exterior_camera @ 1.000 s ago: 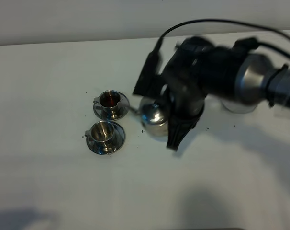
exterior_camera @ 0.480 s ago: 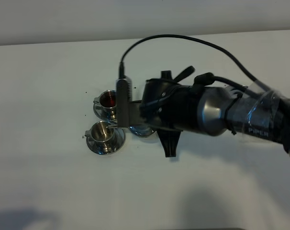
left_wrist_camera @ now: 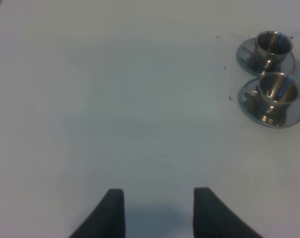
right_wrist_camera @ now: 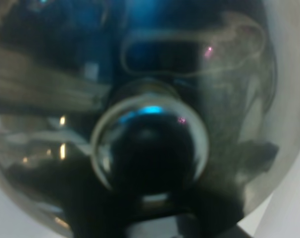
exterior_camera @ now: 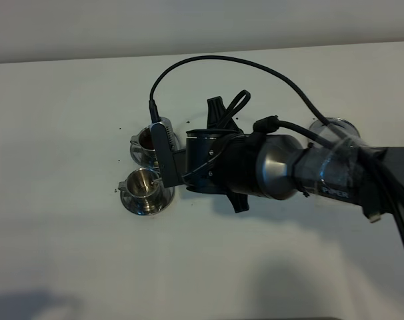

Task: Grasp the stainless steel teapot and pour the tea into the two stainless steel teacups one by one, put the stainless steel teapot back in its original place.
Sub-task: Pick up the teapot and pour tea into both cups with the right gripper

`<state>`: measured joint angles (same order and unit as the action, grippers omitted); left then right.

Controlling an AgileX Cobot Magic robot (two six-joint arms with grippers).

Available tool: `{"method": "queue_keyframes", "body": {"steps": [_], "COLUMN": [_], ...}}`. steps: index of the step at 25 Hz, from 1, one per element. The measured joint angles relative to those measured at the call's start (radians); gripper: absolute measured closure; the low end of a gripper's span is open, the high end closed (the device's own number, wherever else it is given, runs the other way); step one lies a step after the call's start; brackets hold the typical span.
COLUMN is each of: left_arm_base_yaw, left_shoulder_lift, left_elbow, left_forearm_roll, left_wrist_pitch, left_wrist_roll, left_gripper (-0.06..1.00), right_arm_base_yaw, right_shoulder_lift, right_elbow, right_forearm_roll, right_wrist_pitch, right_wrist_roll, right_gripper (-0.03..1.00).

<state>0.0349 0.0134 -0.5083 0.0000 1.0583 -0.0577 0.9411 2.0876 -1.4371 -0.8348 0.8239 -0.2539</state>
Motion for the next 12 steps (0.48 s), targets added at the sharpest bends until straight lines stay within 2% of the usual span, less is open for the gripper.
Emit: {"method": "queue_keyframes", "body": {"steps": [12], "left_arm_base_yaw": [0.000], "left_shoulder_lift": [0.000], "left_elbow": [0.000], "left_forearm_roll": [0.000], "left_wrist_pitch": [0.000], "left_wrist_roll": [0.000], "left_gripper": [0.58], "right_arm_base_yaw": [0.027], "right_shoulder_lift": [0.051], "right_elbow": [-0.047], "right_forearm_roll": [-0.141], "right_wrist_pitch": [0.027], "right_wrist_roll": [0.000], "right_gripper": [0.79]}}
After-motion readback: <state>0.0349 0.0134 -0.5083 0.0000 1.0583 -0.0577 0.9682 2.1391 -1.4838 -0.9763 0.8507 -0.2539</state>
